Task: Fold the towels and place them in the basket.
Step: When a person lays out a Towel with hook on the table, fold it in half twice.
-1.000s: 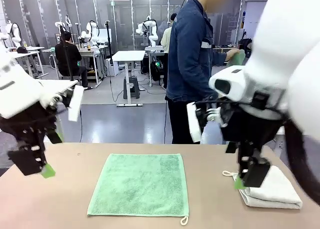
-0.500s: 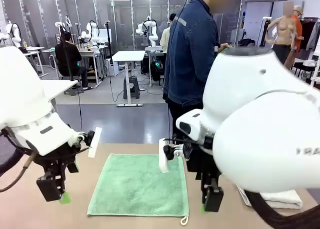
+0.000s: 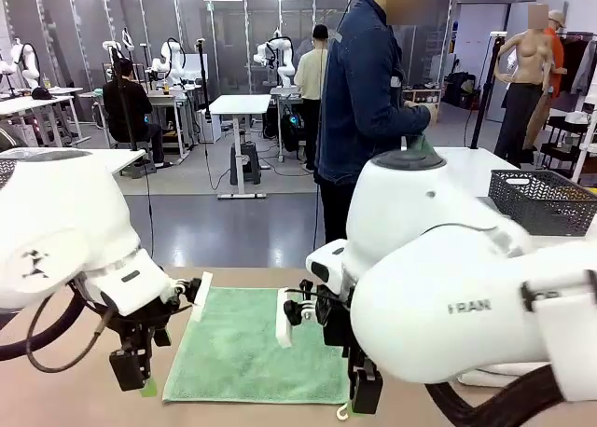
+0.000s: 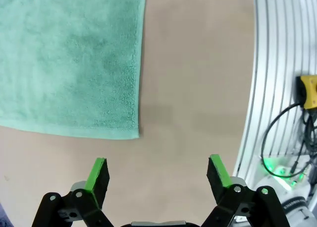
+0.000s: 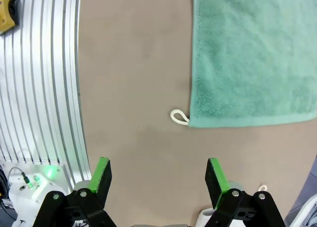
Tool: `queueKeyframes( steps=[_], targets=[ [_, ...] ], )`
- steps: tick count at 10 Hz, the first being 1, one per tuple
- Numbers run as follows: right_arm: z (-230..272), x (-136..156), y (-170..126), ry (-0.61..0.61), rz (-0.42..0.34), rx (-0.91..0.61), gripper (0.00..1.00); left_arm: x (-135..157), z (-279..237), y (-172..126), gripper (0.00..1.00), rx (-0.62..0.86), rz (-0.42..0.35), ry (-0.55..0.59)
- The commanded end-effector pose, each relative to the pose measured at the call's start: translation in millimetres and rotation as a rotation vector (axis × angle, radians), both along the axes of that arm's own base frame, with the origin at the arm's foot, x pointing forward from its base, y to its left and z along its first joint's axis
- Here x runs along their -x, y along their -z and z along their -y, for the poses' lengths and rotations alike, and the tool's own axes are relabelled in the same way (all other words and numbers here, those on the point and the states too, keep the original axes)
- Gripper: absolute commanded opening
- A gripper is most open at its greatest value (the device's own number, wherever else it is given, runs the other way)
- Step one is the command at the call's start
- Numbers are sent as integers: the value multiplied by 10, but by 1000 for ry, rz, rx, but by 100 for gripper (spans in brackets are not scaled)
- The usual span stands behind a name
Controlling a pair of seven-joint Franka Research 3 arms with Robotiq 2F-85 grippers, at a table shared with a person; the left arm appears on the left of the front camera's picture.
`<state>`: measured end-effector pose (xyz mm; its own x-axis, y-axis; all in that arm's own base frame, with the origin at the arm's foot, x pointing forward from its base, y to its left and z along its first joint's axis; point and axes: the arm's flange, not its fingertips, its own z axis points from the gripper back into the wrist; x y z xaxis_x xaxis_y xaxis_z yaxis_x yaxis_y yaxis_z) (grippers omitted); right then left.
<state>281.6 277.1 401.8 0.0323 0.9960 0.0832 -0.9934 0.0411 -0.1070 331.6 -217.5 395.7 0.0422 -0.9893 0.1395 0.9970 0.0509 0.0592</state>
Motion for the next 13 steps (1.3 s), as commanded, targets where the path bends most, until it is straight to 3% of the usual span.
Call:
queueKeyframes(
  steps=[1,7,8,9,10,13],
  targets=[
    [20,-58,269,-34,4,-2,95,30,-17,258,100,11,11,-14],
    [157,-399,749,-67,-53,11,95,-74,13,700,100,1,-26,-65],
    [147,-392,755,-98,-78,10,95,-46,27,705,100,-15,-44,-37],
    [182,-329,560,-91,-74,3,95,-185,55,580,100,-27,-37,-51],
    [131,-393,713,-53,-62,38,95,-185,55,580,100,-27,-37,-51],
    [135,-390,676,-62,-63,31,95,-180,68,615,100,-34,-42,-51]
  ],
)
